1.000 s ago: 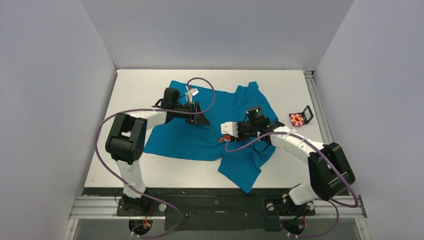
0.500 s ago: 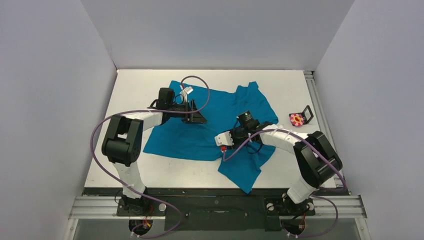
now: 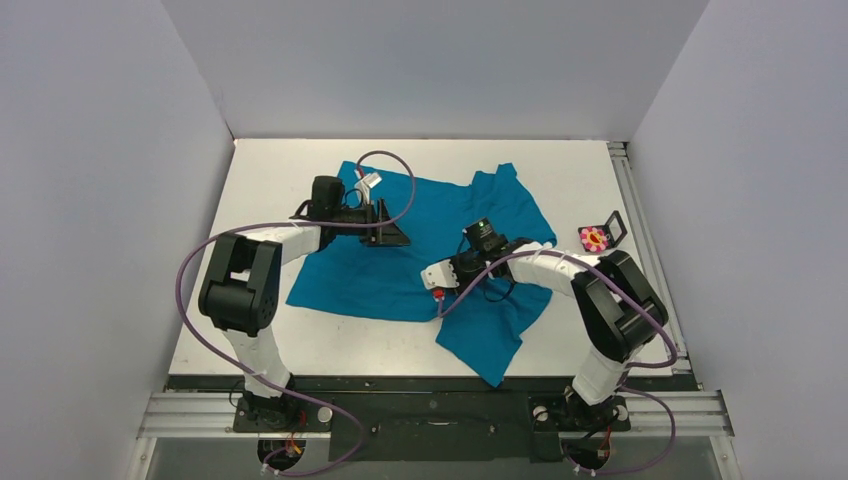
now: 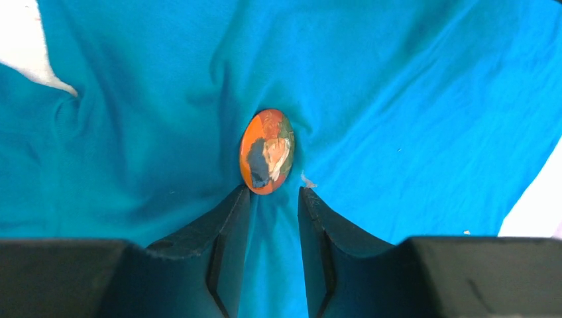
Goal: Remove the brooch from the garment
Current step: Remove the brooch from the clothes.
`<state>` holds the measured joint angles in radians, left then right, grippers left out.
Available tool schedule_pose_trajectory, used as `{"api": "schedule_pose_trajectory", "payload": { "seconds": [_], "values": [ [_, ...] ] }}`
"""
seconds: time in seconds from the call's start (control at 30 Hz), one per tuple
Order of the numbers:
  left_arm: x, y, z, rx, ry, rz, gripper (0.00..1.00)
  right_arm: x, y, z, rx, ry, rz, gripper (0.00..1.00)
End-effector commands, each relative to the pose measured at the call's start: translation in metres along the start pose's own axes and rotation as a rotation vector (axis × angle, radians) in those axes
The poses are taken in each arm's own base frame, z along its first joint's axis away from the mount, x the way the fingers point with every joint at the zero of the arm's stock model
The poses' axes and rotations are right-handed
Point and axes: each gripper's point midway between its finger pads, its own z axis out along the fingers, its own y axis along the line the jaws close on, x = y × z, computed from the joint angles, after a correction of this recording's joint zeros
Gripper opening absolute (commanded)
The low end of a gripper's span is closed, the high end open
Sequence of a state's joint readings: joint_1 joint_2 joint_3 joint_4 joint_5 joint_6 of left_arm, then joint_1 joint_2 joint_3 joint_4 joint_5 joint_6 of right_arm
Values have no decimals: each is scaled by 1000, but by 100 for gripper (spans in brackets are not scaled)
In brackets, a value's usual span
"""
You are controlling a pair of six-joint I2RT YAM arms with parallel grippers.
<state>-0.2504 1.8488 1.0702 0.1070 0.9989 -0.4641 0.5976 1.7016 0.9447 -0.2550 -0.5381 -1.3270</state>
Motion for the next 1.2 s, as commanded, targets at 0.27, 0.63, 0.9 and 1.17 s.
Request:
{"api": "schedule_pose_trajectory", "payload": {
  "seconds": [0.27,0.63,0.9,1.17],
  "values": [
    [-13,-12,-14,6,-49,72,55,-22,-25,0,59,-80,-22,27],
    [-15,-9,-13,2,-53,66,55,-32,-42,0,102,-131,51,17],
    [-17,-7,-15,-6,-60,62,55,-32,-50,7,106,-133,112,13],
    [-17,-1,-16,-19,-58,61,55,-29,-35,10,-3,-113,68,13]
  ]
}}
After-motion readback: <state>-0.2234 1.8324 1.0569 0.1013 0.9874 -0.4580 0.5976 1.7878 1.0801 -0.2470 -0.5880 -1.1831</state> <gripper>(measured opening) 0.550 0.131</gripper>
